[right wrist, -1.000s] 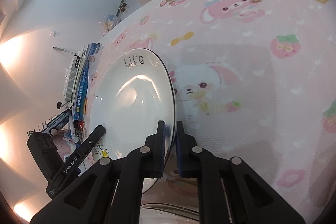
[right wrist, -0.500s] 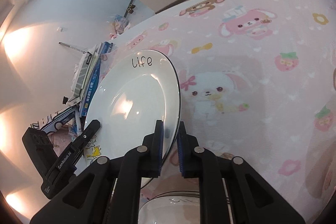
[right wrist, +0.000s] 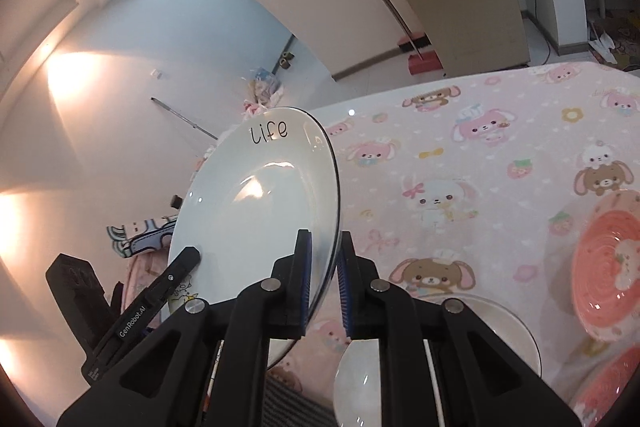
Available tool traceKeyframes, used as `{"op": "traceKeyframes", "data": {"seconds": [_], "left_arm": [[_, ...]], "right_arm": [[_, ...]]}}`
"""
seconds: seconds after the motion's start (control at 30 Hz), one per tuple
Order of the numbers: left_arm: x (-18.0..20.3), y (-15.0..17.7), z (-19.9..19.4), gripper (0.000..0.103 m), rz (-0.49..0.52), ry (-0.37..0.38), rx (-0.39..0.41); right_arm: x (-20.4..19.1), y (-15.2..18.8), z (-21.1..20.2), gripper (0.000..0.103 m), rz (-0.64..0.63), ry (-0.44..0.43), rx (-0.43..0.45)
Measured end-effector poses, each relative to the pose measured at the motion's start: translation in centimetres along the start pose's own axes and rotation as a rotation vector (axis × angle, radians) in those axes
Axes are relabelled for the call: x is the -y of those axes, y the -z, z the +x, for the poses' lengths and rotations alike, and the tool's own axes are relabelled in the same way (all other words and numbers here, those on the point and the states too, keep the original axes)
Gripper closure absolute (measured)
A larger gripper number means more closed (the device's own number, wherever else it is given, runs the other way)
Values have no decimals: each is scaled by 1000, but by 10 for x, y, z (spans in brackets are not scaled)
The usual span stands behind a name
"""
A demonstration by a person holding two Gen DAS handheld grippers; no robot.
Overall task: Organize plates and bowls
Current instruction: 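Lift the plate with both tools and carry it toward the plate stack, then lower the held plate with both tools onto the stacked plates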
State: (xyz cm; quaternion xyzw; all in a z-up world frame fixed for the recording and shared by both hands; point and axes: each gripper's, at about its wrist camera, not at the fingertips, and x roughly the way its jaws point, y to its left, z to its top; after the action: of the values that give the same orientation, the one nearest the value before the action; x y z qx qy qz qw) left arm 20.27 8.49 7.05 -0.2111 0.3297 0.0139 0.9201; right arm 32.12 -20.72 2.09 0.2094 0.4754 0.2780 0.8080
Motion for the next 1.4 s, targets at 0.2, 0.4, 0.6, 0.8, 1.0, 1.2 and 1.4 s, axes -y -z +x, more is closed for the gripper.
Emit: {"op": "traceKeyframes", "data": {"seconds": [0.2, 0.4, 0.6, 0.8, 1.0, 1.2, 1.4], "left_arm": [[13, 19, -45, 87, -2, 33, 11], [21, 41, -81, 87, 17, 35, 34], [27, 60, -119, 87, 42, 35, 73], [36, 75, -147, 87, 78, 24, 98], [40, 96, -155, 87, 92, 39, 100], [40, 116, -150, 87, 115, 52, 81], [35, 132, -127, 87, 117, 56, 28]], "right_arm": [[-20, 21, -43, 91, -93, 26, 35], [-26, 52, -64, 90, -140, 43, 25], [-34, 82, -89, 90, -201, 28, 41], [-35, 105, -106, 89, -207, -2, 51], [-31, 125, -118, 89, -221, 13, 69], [-14, 144, -118, 88, -202, 13, 52], [4, 156, -108, 88, -171, 38, 32]]}}
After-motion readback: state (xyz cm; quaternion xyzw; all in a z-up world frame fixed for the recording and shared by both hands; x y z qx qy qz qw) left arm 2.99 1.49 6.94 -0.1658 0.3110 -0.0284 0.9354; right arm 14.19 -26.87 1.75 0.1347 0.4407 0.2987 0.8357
